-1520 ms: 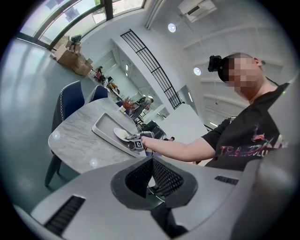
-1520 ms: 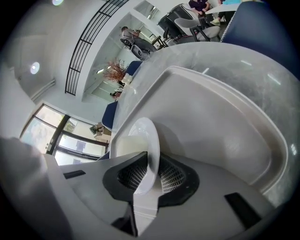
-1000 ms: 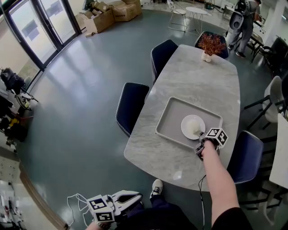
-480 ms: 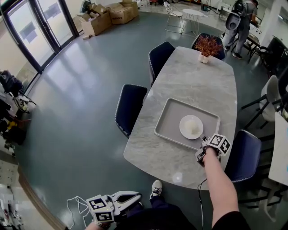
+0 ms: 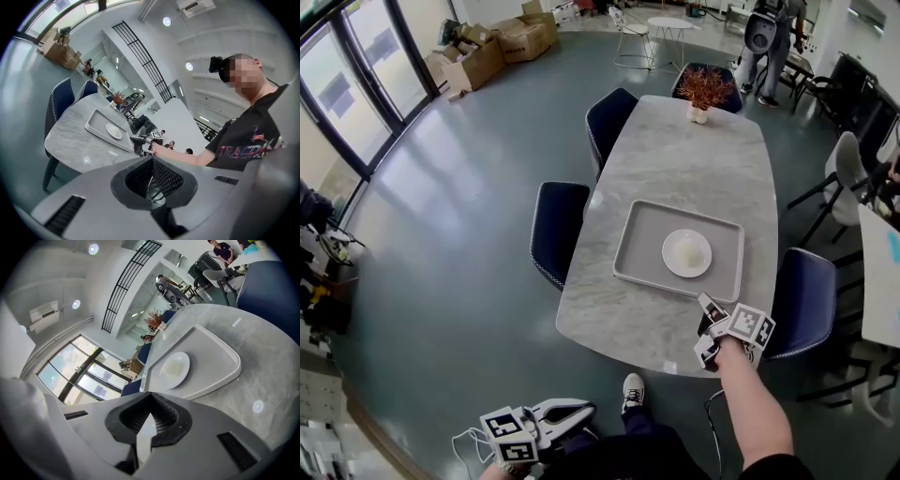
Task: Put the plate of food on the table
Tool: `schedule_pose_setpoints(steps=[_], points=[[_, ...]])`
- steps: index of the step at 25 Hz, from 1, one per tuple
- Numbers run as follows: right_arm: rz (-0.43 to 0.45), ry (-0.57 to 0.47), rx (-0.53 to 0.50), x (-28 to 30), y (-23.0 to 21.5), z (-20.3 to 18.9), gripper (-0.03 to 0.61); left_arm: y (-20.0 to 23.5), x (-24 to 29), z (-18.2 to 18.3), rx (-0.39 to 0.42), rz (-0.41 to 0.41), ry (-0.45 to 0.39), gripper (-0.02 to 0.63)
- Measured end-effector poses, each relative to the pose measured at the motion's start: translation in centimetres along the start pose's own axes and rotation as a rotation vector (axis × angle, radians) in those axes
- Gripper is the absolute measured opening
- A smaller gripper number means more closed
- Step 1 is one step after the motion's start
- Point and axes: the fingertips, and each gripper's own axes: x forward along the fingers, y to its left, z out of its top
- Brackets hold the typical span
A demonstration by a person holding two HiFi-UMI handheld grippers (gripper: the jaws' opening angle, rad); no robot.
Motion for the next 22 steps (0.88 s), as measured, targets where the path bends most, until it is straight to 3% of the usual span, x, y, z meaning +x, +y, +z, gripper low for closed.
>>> schedule_pose_setpoints(steps=[14,22], points=[[0.132,-0.028,-0.004,-11.1,10.0,-14.9,0.006,-2.8,-5.2,-1.2,0.081,-0.196,0.13,0.006],[0.178,-0.057,0.001,-16.5,14.1,-25.0,0.006,-4.6,-8.9,-4.5,0.121,-0.305,0.213,0.006]])
